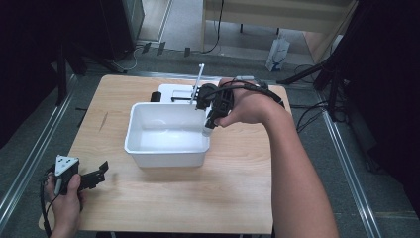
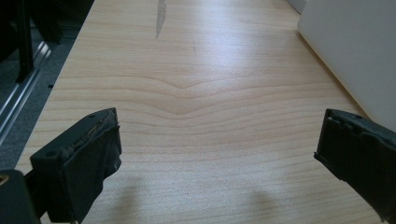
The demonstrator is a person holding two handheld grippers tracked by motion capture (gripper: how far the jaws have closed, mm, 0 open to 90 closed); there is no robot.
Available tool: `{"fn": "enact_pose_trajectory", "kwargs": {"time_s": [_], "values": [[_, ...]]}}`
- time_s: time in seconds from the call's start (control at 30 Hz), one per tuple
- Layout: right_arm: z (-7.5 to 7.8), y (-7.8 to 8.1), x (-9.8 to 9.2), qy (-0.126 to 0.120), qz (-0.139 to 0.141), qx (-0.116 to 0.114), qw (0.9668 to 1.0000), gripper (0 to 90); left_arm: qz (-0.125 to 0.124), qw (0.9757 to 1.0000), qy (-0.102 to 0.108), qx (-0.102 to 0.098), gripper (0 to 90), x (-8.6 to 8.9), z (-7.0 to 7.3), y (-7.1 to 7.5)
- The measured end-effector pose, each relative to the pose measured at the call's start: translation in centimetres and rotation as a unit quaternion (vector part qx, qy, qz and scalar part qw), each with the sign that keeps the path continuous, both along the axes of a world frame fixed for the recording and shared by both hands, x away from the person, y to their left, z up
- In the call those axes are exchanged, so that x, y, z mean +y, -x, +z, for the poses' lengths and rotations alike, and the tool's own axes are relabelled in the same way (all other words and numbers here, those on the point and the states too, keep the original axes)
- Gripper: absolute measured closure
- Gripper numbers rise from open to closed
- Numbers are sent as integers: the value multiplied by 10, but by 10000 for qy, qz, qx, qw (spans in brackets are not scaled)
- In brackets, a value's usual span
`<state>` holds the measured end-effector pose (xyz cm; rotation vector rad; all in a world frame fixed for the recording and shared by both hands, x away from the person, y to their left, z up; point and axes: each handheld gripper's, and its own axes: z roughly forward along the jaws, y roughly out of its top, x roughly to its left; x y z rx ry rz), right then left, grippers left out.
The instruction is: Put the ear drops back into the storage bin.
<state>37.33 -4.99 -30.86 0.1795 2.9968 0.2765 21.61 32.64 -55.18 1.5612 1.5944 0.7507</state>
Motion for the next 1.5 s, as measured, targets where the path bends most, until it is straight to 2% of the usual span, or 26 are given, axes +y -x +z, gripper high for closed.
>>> {"fn": "enact_pose_trajectory", "kwargs": {"time_s": [0.23,0.43,0.5,0.67,0.9,0.97,1.5], "values": [[-11,-5,12,-32,66,-39,10000,724,8,10000,13,-3,7,0,0,0],[-24,-11,19,35,111,-58,9999,724,4,10000,25,3,6,0,0,0],[-29,-13,20,30,207,-112,9997,723,4,10000,22,4,7,0,0,0],[-37,-13,20,78,170,-96,9998,723,1,10000,7,2,7,0,0,0],[-48,-17,22,125,335,-170,9992,723,15,10000,24,-8,7,0,0,0],[-49,-16,22,152,264,-151,9994,723,15,10000,22,-9,7,0,0,0],[-73,-22,24,264,371,-200,9988,723,12,10000,39,-9,7,1,0,0]]}}
